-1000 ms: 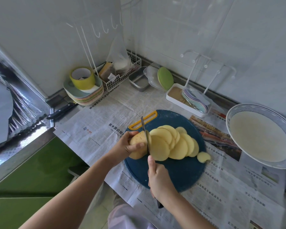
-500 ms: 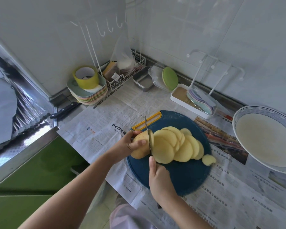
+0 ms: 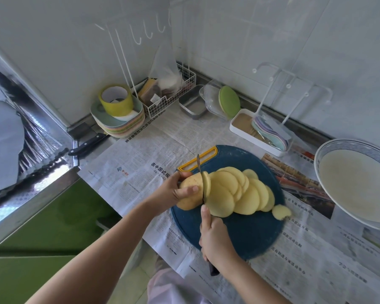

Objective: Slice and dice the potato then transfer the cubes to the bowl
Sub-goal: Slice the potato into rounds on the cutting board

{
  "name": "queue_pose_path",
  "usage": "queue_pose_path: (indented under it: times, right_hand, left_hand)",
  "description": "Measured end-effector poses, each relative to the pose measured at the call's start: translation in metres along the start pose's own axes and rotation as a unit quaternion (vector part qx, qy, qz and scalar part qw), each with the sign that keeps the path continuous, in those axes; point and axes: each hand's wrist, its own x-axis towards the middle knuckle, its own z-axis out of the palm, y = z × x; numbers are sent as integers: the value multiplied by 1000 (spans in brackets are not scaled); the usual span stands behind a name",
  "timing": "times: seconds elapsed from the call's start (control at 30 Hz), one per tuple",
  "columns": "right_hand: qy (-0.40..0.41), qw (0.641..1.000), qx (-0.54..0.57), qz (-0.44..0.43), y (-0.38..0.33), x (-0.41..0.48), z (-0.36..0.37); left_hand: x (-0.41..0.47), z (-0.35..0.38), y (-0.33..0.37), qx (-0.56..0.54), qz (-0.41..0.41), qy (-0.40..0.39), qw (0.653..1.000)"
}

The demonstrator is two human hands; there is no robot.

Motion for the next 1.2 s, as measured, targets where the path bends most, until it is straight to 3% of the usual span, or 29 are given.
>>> queue_pose_path:
  times: [0.27,0.53,0.83,1.2]
  right_hand:
    - [-4,1000,-2,2,1,8,4]
    - [-54,993,80,71,-11,7,-5]
    - [-20,1000,0,20,1,12,5]
    - [20,999,9,26,-1,15,17]
  left_hand:
    - [10,-12,10,20,-20,-27,999]
    - [11,-9,20,81,0,-10,997]
    - [9,-9,20,99,-3,-17,995]
    - [20,-22,34,134,-42,-45,989]
